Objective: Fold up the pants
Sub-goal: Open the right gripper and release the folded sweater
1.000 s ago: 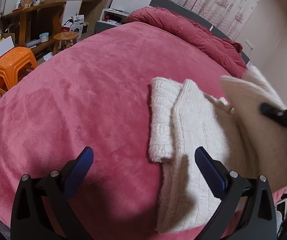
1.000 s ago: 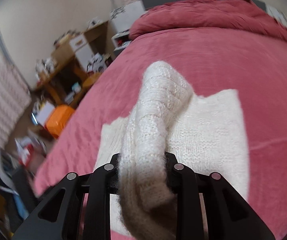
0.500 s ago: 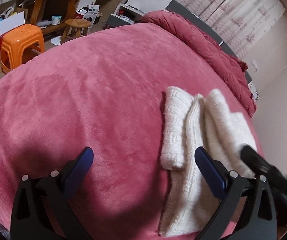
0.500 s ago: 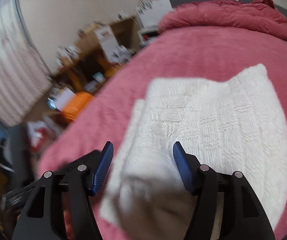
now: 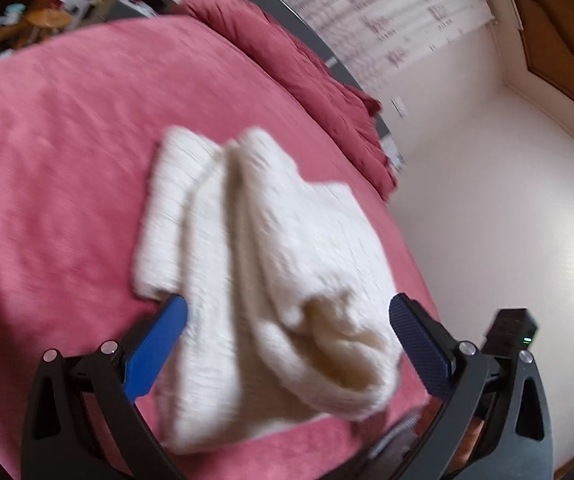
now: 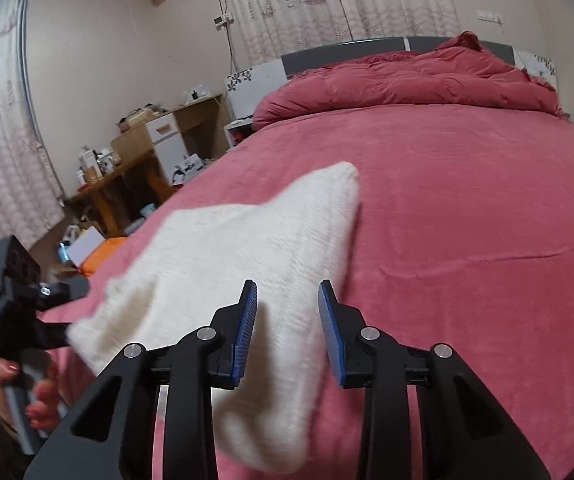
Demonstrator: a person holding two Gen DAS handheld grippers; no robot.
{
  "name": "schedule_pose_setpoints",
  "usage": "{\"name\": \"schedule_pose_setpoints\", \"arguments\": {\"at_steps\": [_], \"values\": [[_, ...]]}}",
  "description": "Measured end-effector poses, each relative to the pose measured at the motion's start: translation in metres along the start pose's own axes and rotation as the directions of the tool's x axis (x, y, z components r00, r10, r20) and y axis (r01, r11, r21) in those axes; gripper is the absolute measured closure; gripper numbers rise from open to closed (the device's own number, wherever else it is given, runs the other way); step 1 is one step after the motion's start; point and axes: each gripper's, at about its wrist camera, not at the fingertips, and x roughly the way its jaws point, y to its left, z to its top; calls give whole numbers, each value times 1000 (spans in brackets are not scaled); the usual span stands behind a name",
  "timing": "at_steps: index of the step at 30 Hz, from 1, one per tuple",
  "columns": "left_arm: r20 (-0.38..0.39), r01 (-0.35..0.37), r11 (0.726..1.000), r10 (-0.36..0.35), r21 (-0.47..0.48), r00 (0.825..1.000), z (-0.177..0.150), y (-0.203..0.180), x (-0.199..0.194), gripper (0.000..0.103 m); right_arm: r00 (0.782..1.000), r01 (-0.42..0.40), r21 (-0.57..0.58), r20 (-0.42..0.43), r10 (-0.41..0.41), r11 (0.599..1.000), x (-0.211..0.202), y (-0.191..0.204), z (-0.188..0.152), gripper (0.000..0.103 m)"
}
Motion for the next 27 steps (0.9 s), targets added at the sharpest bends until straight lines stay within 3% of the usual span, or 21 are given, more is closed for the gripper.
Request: {"name": "schedule_pose_setpoints", "arguments": {"at_steps": [4, 6, 10, 13, 15, 17, 18, 22, 25, 27], "values": [[-56, 39, 999, -37, 28, 998, 1, -10, 19, 2, 1000, -8, -64, 3, 8, 998, 20, 8, -14, 71], [-91, 69, 998, -68, 7, 994, 5, -13, 31, 2, 1000, 13, -141, 8, -12, 990, 27, 18, -17, 71], [-127, 60, 997, -67, -55, 990, 21, -13, 48, 2, 999, 46, -239, 20, -42, 970, 34, 28, -22, 71], [-157, -45, 998, 39, -35, 987, 29, -20, 57, 5, 998, 67, -273, 34, -60, 960, 31, 29, -26, 71], [-166, -130, 991, 130, 10, 978, 30, -28, 56, 13, 997, 72, -278, 42, -63, 958, 29, 28, -25, 71], [-109, -238, 970, 243, 52, 964, 27, -38, 43, 14, 998, 58, -248, 38, -50, 967, 27, 23, -23, 71], [-86, -244, 968, 248, 64, 965, 26, -42, 36, 14, 998, 49, -228, 36, -41, 973, 24, 21, -24, 71], [-88, -180, 982, 185, 61, 979, 11, -54, 15, 14, 999, -35, -74, 15, 36, 997, 21, 3, -20, 71], [-124, -142, 988, 149, 60, 981, 0, -58, 12, 15, 998, -66, -8, -4, 66, 998, 22, -4, -19, 58], [-152, -148, 987, 155, 58, 976, -5, -55, 13, 15, 996, -83, 23, -17, 83, 996, 24, -8, -22, 58]]}}
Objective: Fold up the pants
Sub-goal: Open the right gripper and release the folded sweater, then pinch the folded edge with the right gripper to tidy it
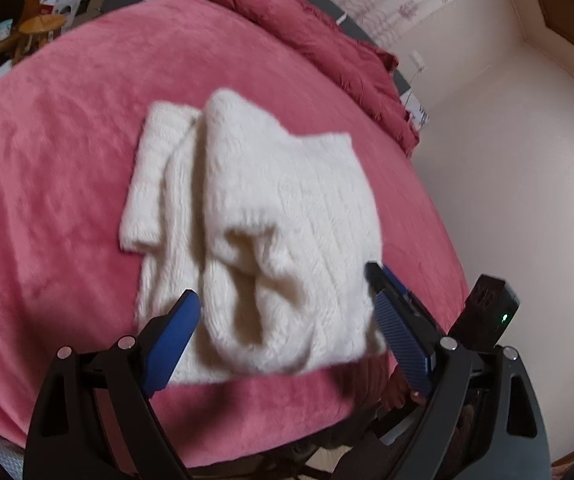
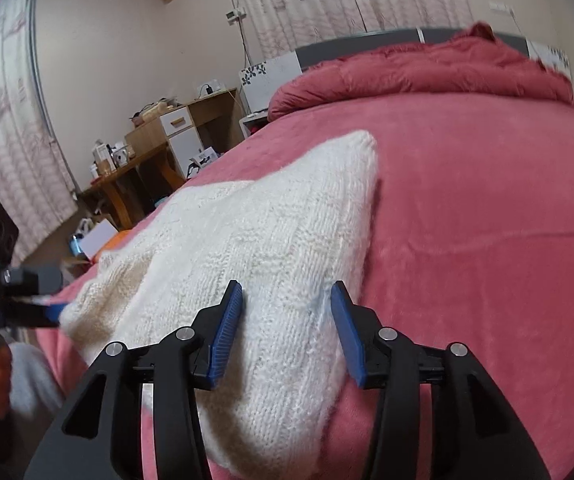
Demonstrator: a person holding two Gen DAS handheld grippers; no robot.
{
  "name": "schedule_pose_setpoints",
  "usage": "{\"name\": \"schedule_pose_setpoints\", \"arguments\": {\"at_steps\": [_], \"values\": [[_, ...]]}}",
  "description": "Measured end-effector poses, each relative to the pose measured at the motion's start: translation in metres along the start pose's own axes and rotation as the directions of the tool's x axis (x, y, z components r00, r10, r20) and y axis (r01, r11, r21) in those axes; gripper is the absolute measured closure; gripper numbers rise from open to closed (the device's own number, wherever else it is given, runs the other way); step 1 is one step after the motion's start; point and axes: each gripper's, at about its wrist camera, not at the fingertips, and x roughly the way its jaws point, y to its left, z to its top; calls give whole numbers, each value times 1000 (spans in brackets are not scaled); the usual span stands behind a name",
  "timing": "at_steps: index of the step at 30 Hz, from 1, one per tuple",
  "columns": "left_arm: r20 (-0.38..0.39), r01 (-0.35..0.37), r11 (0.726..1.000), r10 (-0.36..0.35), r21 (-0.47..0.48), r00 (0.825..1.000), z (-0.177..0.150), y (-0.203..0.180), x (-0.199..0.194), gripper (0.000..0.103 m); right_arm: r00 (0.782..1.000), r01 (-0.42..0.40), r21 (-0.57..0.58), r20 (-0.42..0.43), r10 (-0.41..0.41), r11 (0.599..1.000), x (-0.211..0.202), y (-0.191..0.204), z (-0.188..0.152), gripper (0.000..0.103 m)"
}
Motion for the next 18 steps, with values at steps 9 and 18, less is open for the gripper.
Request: {"name": "schedule_pose_setpoints", "arguments": {"at_steps": [9, 18], "values": [[-62, 110, 985, -120, -136, 991, 12, 11, 22, 24, 998, -47, 60, -39, 49, 997, 7, -5, -4, 45], [-60, 41, 993, -48, -115, 997, 35, 24, 41, 64, 943, -298, 413, -11, 332, 861, 19, -51, 2, 15]]}}
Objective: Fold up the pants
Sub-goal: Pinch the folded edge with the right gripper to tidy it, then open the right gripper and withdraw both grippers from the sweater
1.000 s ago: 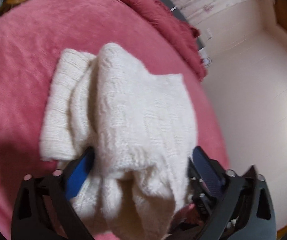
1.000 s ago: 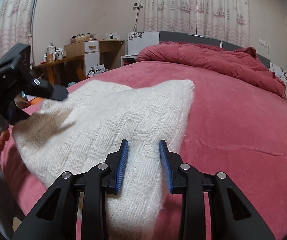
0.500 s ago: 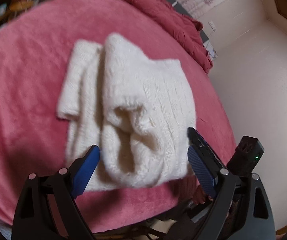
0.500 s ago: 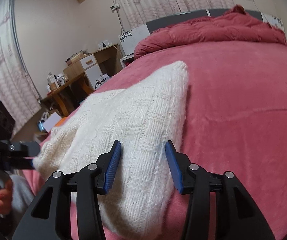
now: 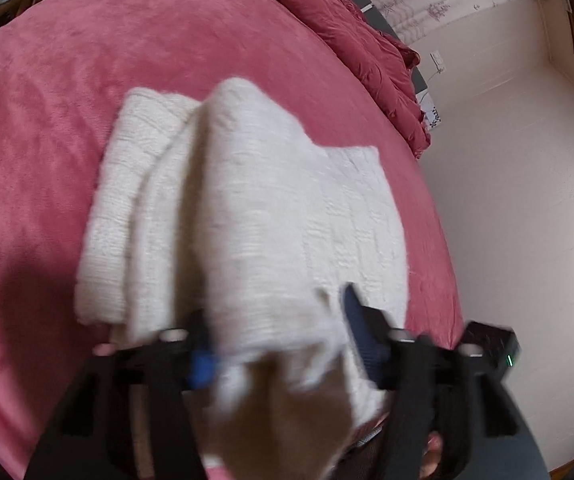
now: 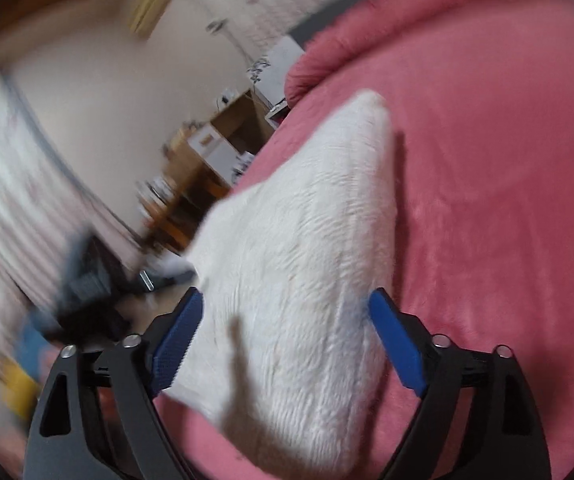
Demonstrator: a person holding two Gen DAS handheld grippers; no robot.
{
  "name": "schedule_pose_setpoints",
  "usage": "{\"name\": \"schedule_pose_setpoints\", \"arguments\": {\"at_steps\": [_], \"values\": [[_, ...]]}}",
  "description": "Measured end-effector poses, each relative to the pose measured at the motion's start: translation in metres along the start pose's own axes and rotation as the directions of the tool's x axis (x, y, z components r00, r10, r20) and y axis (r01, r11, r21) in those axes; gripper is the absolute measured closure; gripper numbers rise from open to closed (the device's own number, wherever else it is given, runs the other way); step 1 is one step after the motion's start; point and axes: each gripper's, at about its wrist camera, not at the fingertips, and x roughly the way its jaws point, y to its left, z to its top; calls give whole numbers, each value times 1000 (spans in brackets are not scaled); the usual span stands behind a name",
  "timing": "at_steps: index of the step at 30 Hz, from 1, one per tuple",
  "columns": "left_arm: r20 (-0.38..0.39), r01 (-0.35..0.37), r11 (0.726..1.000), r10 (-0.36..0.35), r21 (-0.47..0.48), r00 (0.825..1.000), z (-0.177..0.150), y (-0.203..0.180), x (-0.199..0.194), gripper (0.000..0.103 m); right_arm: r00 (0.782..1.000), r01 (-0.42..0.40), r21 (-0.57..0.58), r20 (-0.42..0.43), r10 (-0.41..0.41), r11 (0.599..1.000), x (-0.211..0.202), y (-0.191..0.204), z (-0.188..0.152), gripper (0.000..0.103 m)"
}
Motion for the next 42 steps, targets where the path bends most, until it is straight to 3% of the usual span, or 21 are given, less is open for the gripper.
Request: {"name": "schedule_pose_setpoints", "arguments": {"at_steps": [3, 7, 9, 11, 14, 17, 21, 24, 28, 31, 32, 34, 36, 37, 38, 39, 42], "values": [[-9, 21, 1000, -21, -8, 1000, -2, 11, -3, 75, 995, -89, 255, -20, 97, 963, 8, -40, 15, 15], [-3, 37, 999, -37, -3, 999, -3, 19, -7, 82, 979, -175, 352, -35, 200, 920, 24, -60, 25, 15], [-5, 38, 999, -38, 2, 999, -4, 22, -10, 83, 979, -158, 301, -77, 189, 940, 36, -53, 27, 20], [1, 17, 999, -17, 32, 1000, -3, 22, -13, 83, 981, -128, 226, -111, 157, 966, 47, -43, 25, 35], [25, 18, 999, -19, 45, 999, -2, 22, -26, 84, 981, -155, 164, -87, 171, 974, 49, -22, 23, 57], [67, 6, 998, -10, 62, 998, -4, 24, -41, 83, 995, -73, -24, -68, 71, 997, 43, 16, 31, 68], [118, -88, 989, 73, 120, 990, -20, 34, -43, 83, 989, 132, -271, -35, -146, 954, 61, 49, 11, 69], [142, -98, 992, 86, 77, 986, -35, 48, -38, 83, 976, 200, -382, -1, -217, 902, 79, 59, 7, 68], [176, -144, 982, 122, 121, 977, -39, 45, -41, 82, 979, 201, -389, 36, -203, 899, 75, 59, 2, 53], [215, -151, 975, 114, 163, 970, -40, 32, -46, 72, 982, 187, -323, 66, -176, 928, 43, 45, 5, 43], [235, -164, 971, 120, 177, 965, -39, 27, -51, 65, 981, 190, -303, 87, -172, 934, 34, 44, 7, 43], [291, -190, 960, 125, 206, 949, -39, 16, -65, 63, 978, 187, -281, 140, -152, 941, 12, 43, 11, 43], [360, -243, 935, 141, 259, 922, -43, -5, -81, 63, 971, 215, -290, 167, -172, 933, 2, 48, 14, 50], [383, -267, 915, 140, 301, 913, -46, -17, -87, 63, 964, 247, -309, 178, -199, 918, 1, 52, 21, 65], [392, -283, 894, 136, 348, 910, -46, -30, -89, 63, 957, 277, -324, 179, -229, 905, 2, 54, 26, 70], [377, -283, 870, 124, 403, 918, -47, -45, -86, 63, 954, 291, -331, 173, -245, 898, 4, 55, 29, 72], [308, -254, 837, 109, 484, 945, -41, -72, -65, 63, 971, 236, -328, 121, -207, 915, 15, 57, 40, 73]]}}
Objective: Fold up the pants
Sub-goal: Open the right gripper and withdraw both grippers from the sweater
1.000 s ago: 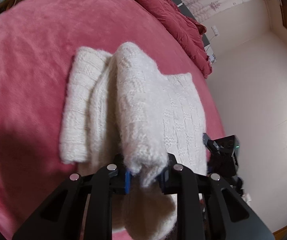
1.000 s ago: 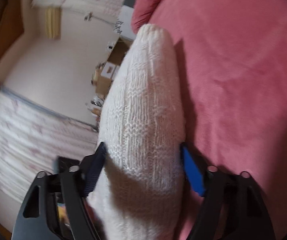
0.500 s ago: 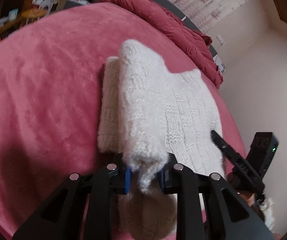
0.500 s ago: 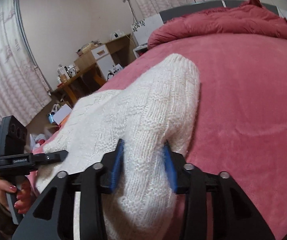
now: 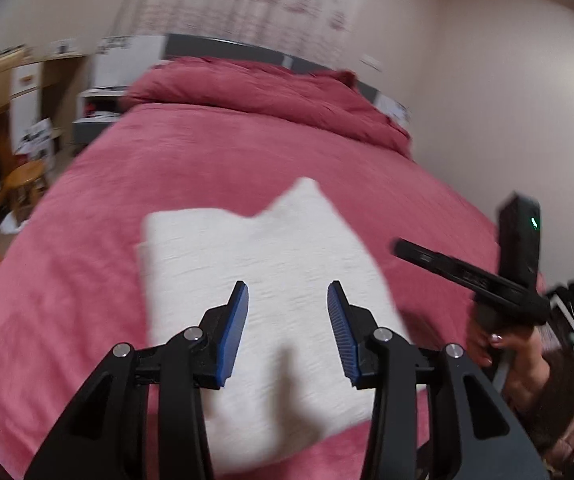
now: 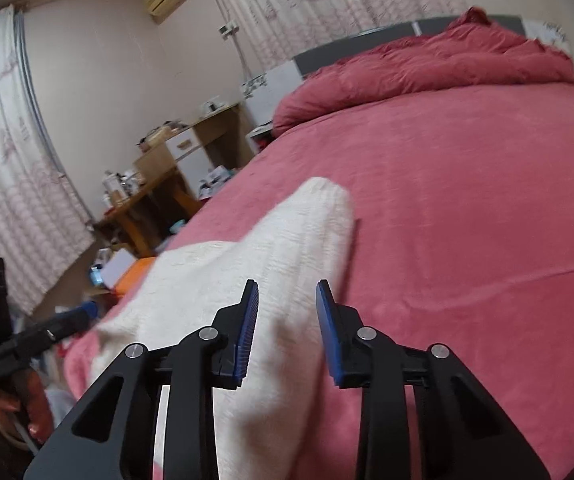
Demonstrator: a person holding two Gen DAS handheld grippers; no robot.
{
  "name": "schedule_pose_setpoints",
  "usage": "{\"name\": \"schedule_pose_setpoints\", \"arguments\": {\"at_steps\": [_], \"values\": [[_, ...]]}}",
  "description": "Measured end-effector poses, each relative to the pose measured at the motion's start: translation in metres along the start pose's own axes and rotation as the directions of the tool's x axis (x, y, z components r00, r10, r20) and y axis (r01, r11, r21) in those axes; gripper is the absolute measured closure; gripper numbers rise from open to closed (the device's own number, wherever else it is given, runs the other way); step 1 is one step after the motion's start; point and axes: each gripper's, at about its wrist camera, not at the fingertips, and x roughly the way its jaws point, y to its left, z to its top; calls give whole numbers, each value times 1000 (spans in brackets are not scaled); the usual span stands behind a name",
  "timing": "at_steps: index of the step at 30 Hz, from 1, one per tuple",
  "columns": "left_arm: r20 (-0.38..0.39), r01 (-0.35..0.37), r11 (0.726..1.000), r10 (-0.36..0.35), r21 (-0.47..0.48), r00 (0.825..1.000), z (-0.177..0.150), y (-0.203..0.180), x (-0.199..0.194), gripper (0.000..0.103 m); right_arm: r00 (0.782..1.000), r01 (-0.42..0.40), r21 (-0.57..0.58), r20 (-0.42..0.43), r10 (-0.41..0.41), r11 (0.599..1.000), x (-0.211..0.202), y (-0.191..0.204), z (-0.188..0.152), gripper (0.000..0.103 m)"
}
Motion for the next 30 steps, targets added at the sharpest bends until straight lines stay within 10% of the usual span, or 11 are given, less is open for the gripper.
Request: {"name": "schedule_pose_setpoints", "arguments": {"at_steps": [7, 11, 19, 24, 30], "values": [[-186, -167, 986, 168, 20, 968, 7, 24, 71, 64, 981, 34, -241, -178, -78, 970, 53, 35, 5, 73], [-187, -144, 983, 121, -116, 975, 4, 63, 83, 72, 952, 99, -217, -263, -156, 971, 94, 27, 4, 73], [-100, -145, 989, 148, 33, 984, -12, 36, 68, 70, 972, 99, -244, -184, -146, 965, 72, 30, -4, 65], [-43, -63, 996, 66, 57, 997, -25, 17, 32, 31, 993, 18, -77, -116, -27, 997, 15, 10, -5, 38], [-64, -62, 992, 69, 106, 996, -47, -3, 24, 31, 992, 25, -17, -127, -27, 1000, -5, 1, -36, 38]]}}
